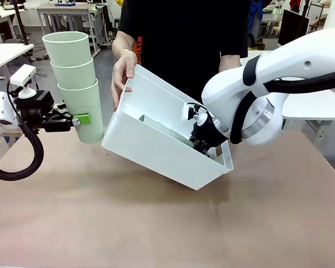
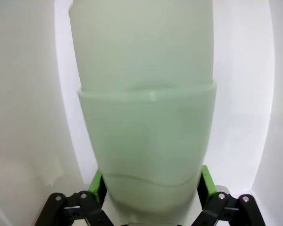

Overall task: Stack the cups and store them in the basket.
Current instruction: Place the stack of Reusable plastic cups into the Pantry Basket.

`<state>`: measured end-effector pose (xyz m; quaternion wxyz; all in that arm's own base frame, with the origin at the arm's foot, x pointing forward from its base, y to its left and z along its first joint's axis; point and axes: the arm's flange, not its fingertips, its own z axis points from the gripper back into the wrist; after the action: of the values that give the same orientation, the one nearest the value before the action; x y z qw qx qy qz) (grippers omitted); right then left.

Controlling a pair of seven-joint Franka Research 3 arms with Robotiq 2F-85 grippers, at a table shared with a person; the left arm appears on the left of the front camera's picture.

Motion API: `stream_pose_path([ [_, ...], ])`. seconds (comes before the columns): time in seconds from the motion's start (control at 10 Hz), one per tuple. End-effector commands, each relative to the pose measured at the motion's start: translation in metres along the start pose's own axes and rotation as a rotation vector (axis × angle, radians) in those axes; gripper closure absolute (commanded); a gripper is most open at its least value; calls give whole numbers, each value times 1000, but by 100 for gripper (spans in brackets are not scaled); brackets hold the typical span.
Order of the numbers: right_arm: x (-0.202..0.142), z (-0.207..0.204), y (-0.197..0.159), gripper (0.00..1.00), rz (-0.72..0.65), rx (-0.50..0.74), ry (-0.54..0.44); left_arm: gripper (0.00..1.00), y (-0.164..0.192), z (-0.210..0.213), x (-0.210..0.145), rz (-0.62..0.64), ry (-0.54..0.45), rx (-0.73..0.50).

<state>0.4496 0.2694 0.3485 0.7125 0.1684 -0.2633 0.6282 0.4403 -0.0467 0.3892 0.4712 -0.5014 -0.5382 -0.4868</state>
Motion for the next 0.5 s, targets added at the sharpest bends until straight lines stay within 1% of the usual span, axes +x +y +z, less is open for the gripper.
stream_pose_path([
  [0.0,12,4,-3,0,-6,-18,3,15,0,0,7,-4,-6,-2],
  [0.3,16,25,-5,0,-8,-27,-24,15,0,0,7,-4,-6,-2],
  [0.4,17,39,-6,0,-11,-36,-43,15,0,0,7,-4,-6,-2],
])
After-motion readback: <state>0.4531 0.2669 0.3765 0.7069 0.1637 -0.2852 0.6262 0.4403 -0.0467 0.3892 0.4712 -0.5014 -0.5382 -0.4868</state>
